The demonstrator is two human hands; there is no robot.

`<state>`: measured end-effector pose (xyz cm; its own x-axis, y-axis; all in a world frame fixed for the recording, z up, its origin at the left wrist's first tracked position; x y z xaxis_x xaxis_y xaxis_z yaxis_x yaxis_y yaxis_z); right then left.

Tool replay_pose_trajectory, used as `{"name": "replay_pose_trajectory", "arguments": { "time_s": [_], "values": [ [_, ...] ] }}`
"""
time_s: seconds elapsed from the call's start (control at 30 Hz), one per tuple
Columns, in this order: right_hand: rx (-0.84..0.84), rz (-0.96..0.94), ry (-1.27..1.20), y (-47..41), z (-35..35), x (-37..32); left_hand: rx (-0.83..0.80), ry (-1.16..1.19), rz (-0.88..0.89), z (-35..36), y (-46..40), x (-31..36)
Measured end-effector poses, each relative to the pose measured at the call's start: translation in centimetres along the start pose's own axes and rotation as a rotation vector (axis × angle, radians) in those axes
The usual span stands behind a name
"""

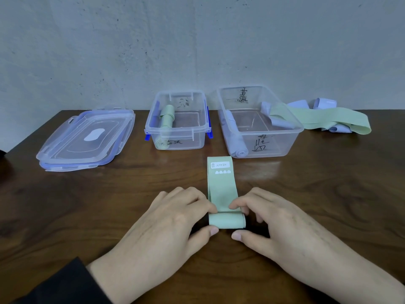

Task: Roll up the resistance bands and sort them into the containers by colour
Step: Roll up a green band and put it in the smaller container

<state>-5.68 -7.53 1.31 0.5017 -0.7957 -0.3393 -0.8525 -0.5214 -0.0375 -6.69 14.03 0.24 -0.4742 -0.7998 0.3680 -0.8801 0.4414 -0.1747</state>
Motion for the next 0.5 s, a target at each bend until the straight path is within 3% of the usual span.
{"name": "replay_pose_trajectory", "arguments": {
  "time_s": [0.5],
  "values": [
    [0.003,0.006,0.0,-0.01,-0.3,-0.38,0.002,0.007,-0.019,0.02,0.09,-0.01]
  ]
}}
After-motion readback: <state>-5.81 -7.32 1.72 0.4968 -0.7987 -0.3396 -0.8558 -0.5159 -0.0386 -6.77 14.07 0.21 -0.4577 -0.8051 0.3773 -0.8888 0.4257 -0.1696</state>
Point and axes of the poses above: each hand's wrist, its own y-axis away from the middle knuckle, its own z-axis out of the palm, x = y × z, the point moved 1 cm from there along -y, towards the middle knuckle, and after that the axes turned 6 degrees about y, right-handed, at the moved point
